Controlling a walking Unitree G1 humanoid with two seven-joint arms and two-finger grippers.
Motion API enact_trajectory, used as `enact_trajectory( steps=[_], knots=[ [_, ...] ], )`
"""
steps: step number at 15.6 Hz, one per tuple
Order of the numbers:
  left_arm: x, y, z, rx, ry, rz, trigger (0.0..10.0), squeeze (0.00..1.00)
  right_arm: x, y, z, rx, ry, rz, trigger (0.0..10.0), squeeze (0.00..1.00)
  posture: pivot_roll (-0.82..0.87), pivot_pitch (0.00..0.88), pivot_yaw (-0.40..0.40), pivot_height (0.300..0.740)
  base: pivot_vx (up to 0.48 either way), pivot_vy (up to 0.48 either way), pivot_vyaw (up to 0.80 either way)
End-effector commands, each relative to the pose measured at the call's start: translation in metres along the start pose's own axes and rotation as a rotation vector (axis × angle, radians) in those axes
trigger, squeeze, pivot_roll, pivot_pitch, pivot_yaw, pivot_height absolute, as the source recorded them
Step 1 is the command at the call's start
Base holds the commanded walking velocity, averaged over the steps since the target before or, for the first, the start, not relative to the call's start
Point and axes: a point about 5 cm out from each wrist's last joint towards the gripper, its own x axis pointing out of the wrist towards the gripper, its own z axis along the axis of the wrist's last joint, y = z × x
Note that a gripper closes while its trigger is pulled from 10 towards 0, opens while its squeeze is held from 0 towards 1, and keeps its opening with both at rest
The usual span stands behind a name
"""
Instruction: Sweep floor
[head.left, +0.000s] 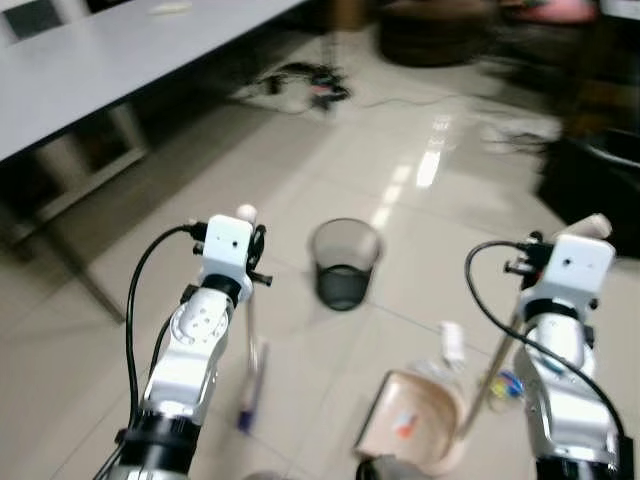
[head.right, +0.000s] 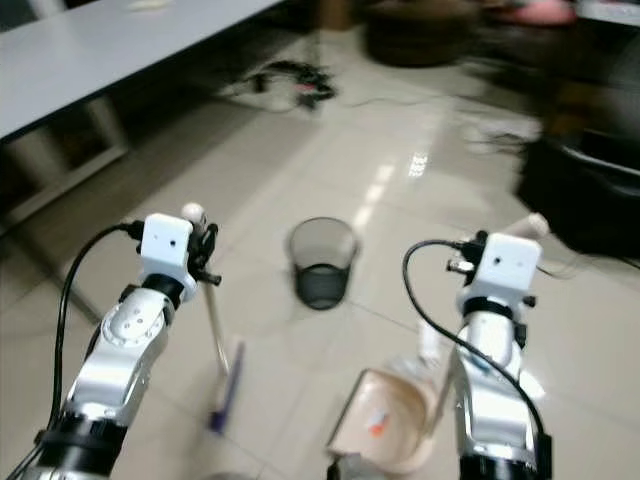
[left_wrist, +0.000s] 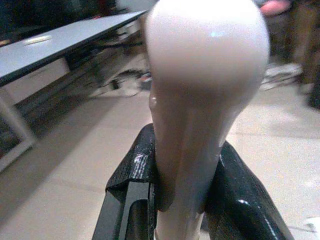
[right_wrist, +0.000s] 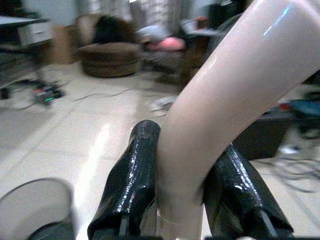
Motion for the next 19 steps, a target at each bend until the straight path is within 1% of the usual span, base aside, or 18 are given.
enact_trajectory(
  steps=[1,3,5,8,11,12,13,14,17,19],
  knots=[
    [0.001,0.004,0.014,0.027,-0.056,0.002,10.0,0.0,0.002,0.004,0.013,0.014,-0.048,0.006,10.0,0.0,-0.02,0.078,0.066,0.74,0.0,0.0,-0.8],
    [0.003,0.004,0.013,0.027,-0.052,0.002,10.0,0.0,0.002,0.007,0.015,0.01,-0.056,0.021,10.0,0.0,-0.02,0.073,0.071,0.74,0.0,0.0,-0.8],
    [0.002,0.002,0.015,-0.002,-0.061,-0.004,10.0,0.0,0.0,0.007,0.013,0.017,-0.046,0.016,10.0,0.0,-0.02,0.071,0.077,0.74,0.0,0.0,-0.8],
    [0.003,0.001,0.019,0.003,-0.094,-0.023,10.0,0.0,-0.004,0.003,0.009,0.021,-0.027,-0.006,10.0,0.0,-0.03,0.065,0.084,0.74,0.0,0.0,-0.8],
    [0.004,0.001,0.019,0.008,-0.088,-0.031,10.0,0.0,-0.006,-0.002,0.004,0.022,0.002,-0.042,10.0,0.0,-0.03,0.054,0.086,0.74,0.0,0.0,-0.8],
    [0.004,0.0,0.019,0.012,-0.089,-0.038,10.0,0.0,-0.006,-0.001,0.003,-0.005,0.007,-0.042,10.0,0.0,-0.04,0.051,0.087,0.74,0.0,0.0,-0.8],
    [0.004,-0.001,0.019,0.02,-0.094,-0.049,10.0,0.0,-0.006,-0.001,0.001,-0.012,0.014,-0.048,10.0,0.0,-0.03,0.049,0.086,0.74,0.0,0.0,-0.48],
    [0.004,-0.002,0.018,0.022,-0.096,-0.054,10.0,0.0,-0.007,-0.001,0.0,0.007,0.014,-0.057,10.0,0.0,-0.03,0.042,0.088,0.74,0.0,0.0,0.0],
    [0.004,-0.001,0.018,0.018,-0.098,-0.052,10.0,0.0,-0.008,0.0,0.001,0.019,0.008,-0.05,10.0,0.0,-0.04,0.042,0.095,0.74,0.285,0.0,0.0],
    [0.006,0.0,0.016,0.025,-0.092,-0.047,10.0,0.0,-0.008,0.004,0.002,0.006,-0.004,-0.01,10.0,0.0,-0.04,0.042,0.096,0.74,0.302,0.0,0.0]
  ],
)
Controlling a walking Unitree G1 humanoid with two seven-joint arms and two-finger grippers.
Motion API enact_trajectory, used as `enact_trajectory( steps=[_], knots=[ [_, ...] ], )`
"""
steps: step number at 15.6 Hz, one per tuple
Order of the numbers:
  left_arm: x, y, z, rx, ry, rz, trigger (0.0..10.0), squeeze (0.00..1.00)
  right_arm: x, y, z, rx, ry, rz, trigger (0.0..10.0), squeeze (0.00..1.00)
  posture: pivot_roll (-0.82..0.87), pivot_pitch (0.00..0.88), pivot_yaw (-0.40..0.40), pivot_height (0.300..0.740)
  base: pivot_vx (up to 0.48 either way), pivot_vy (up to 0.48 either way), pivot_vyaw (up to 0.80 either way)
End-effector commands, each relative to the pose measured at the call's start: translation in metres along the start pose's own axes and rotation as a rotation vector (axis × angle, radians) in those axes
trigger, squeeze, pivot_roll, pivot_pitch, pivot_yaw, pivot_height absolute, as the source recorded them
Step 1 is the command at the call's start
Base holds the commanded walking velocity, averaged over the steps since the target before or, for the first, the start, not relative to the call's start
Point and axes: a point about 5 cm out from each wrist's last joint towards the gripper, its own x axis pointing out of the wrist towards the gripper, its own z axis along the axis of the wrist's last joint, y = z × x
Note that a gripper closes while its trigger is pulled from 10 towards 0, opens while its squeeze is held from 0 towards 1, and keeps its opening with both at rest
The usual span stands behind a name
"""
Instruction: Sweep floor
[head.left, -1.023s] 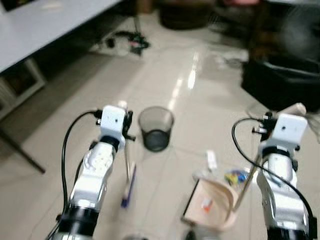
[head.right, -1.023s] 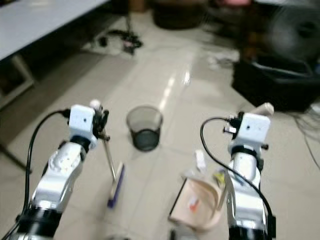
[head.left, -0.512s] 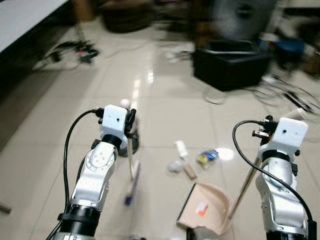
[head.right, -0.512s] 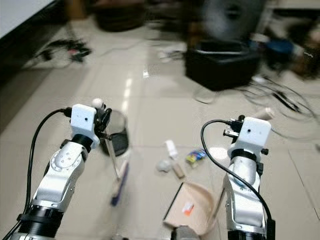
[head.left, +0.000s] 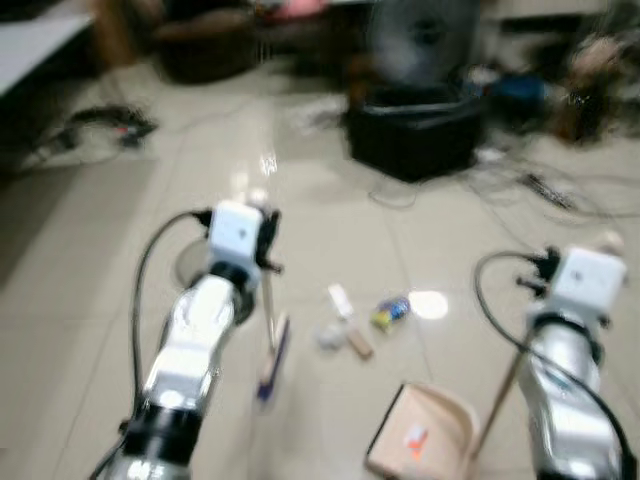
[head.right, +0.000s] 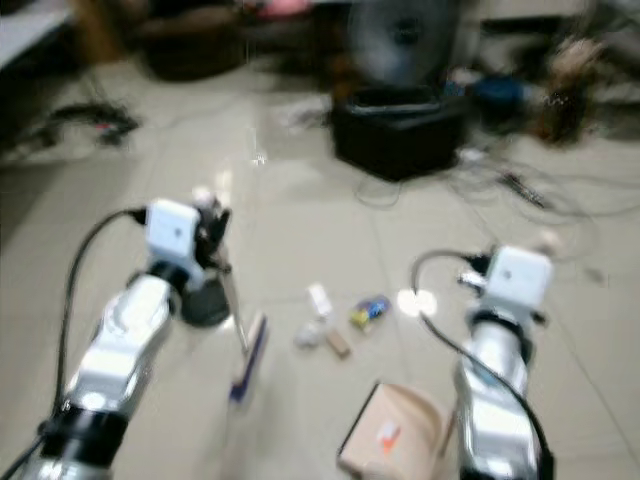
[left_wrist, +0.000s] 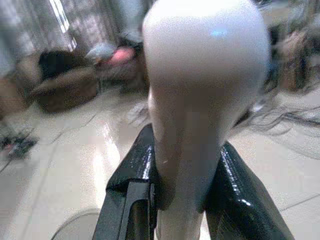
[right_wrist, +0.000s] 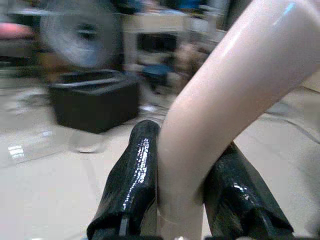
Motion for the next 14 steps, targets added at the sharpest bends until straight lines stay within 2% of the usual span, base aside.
enact_trajectory(
  steps=[1,8,11,14],
  knots=[
    [0.0022,0.0021,0.0061,0.039,-0.025,0.004,10.0,0.0,-0.0005,0.0025,0.0064,0.022,-0.027,0.012,10.0,0.0,-0.04,0.046,0.097,0.74,0.3,0.0,0.0],
    [0.002,0.0045,0.0042,0.041,-0.023,0.009,10.0,0.0,-0.0009,-0.0015,0.0031,0.035,-0.01,-0.001,10.0,0.0,-0.04,0.055,0.099,0.74,0.303,0.0,0.0],
    [0.0022,0.0047,0.0036,0.043,-0.022,0.009,10.0,0.0,-0.0012,-0.0016,0.0017,0.038,-0.002,0.0,10.0,0.0,-0.05,0.06,0.1,0.74,0.304,0.0,-0.67],
    [0.0031,0.0058,0.0039,0.046,-0.022,0.015,10.0,0.0,-0.0012,-0.0011,0.0025,0.032,-0.01,0.01,10.0,0.0,-0.04,0.065,0.099,0.74,0.298,0.0,0.0]
  ],
)
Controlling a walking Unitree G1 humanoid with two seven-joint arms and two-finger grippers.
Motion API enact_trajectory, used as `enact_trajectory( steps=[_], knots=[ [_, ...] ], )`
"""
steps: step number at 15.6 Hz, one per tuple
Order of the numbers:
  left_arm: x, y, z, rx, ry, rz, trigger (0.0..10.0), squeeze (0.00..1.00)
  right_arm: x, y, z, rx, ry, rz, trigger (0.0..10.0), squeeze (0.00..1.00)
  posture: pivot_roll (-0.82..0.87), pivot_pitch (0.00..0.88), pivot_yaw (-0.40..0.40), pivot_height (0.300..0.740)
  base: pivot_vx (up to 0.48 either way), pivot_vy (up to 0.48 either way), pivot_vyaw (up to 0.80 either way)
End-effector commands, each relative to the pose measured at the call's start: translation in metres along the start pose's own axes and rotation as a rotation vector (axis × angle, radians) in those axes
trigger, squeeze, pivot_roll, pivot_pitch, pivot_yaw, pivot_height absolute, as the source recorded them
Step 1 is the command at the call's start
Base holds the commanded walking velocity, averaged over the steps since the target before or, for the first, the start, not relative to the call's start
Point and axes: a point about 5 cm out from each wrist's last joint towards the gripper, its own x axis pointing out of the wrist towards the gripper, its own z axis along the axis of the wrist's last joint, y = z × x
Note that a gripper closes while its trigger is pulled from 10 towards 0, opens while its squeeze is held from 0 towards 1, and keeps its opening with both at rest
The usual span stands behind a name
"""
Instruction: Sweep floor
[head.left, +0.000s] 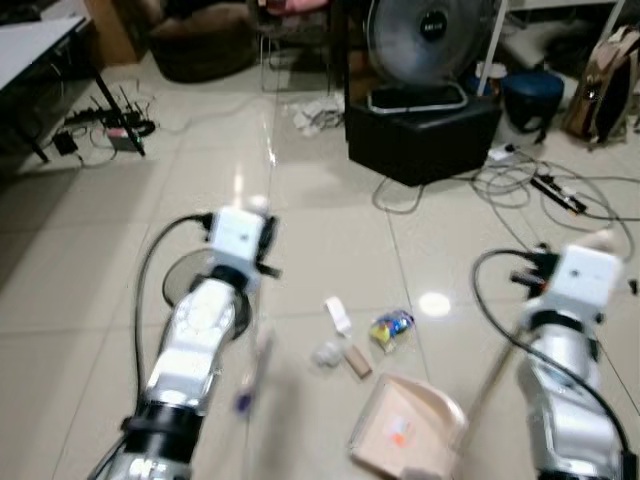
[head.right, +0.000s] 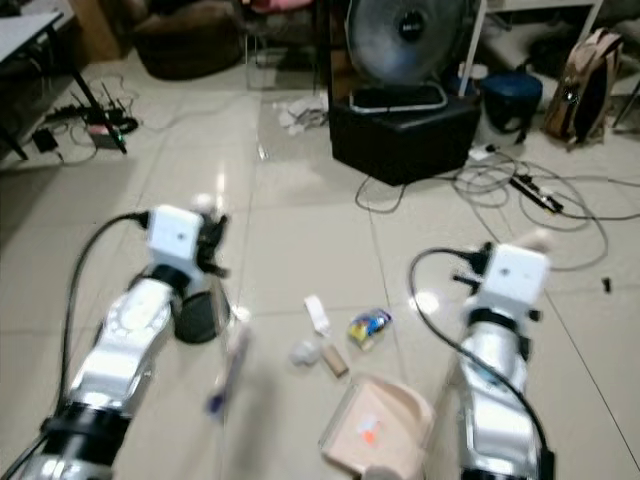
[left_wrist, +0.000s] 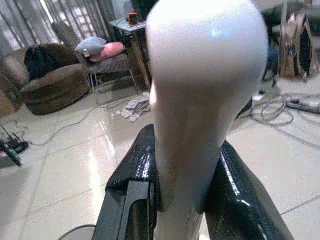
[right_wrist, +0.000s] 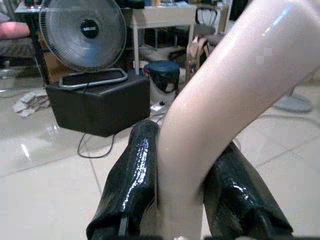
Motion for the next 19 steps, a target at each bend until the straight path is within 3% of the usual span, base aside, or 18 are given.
enact_trajectory(
  steps=[1,19],
  knots=[
    [-0.0018,0.0125,0.0059,0.027,-0.03,0.038,10.0,0.0,-0.0009,0.0094,0.0077,0.013,-0.033,0.033,10.0,0.0,-0.04,0.066,0.099,0.74,0.296,0.0,0.0],
    [-0.0002,0.0108,0.0057,0.035,-0.03,0.018,10.0,0.0,-0.0001,0.0058,0.0069,0.004,-0.037,0.015,10.0,0.0,-0.04,0.073,0.108,0.74,0.294,0.0,0.0]
  ],
)
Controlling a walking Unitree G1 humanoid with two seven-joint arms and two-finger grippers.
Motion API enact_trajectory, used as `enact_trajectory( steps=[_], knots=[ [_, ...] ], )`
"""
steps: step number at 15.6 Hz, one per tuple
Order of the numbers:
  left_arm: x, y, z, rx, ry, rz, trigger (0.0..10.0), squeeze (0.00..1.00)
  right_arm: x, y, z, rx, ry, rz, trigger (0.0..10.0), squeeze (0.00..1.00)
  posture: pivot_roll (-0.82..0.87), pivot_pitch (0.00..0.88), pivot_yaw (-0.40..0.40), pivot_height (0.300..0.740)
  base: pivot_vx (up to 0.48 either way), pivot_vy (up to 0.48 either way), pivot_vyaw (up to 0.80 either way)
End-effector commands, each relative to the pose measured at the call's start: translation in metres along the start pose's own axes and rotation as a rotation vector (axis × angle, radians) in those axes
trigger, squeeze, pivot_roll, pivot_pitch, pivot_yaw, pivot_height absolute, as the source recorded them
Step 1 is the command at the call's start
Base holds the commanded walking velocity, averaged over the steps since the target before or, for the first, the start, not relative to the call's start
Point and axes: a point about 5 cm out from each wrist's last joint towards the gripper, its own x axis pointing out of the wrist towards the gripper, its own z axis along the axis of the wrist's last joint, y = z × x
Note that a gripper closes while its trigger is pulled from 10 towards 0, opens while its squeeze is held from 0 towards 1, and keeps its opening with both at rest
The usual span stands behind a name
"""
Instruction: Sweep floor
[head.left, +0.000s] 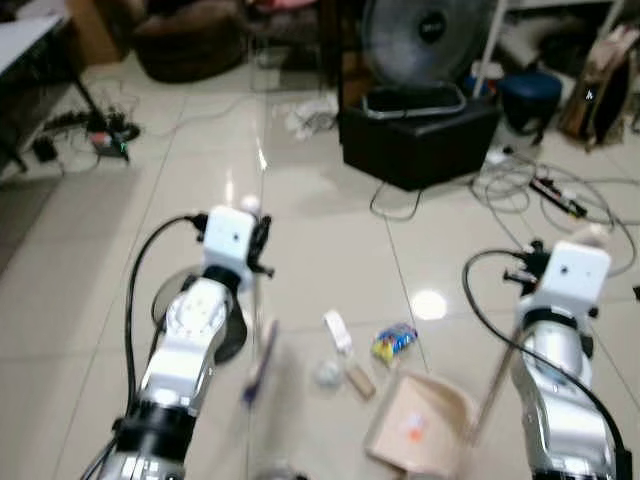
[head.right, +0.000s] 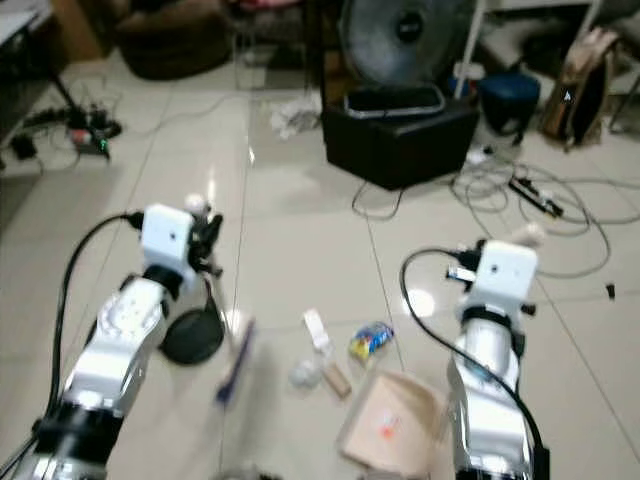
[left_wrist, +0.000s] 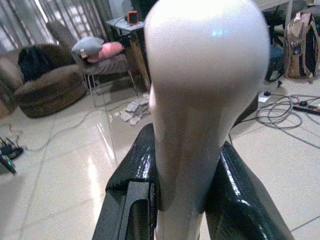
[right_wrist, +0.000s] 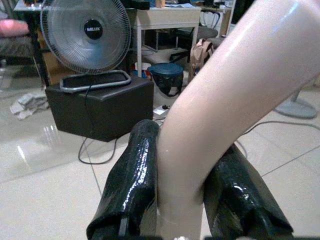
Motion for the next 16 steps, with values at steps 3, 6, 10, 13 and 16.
enact_trajectory(
  steps=[3,6,10,13,16],
  knots=[
    [0.002,-0.001,0.008,0.014,-0.034,-0.007,10.0,0.0,0.0,-0.003,0.003,0.033,-0.005,-0.016,10.0,0.0,-0.04,0.074,0.107,0.74,0.291,0.0,-0.27],
    [0.002,-0.001,0.007,0.018,-0.032,-0.006,10.0,0.0,0.0,-0.003,0.003,0.019,-0.015,-0.012,10.0,0.0,-0.04,0.073,0.106,0.74,0.284,0.0,-0.27],
    [0.0,0.001,-0.001,0.049,0.0,0.009,10.0,0.0,0.0,-0.003,-0.002,-0.023,-0.012,-0.006,10.0,0.0,-0.03,0.072,0.104,0.74,0.061,0.0,0.0],
    [-0.001,0.001,-0.007,0.045,-0.001,0.021,10.0,0.0,0.003,-0.006,-0.004,-0.069,-0.035,-0.009,10.0,0.0,-0.02,0.078,0.104,0.74,0.0,0.0,0.0],
    [0.002,0.0,-0.006,0.05,-0.046,0.053,10.0,0.0,0.009,-0.017,-0.005,-0.125,-0.07,-0.023,10.0,0.0,-0.02,0.118,0.105,0.74,0.0,0.0,0.0]
  ],
)
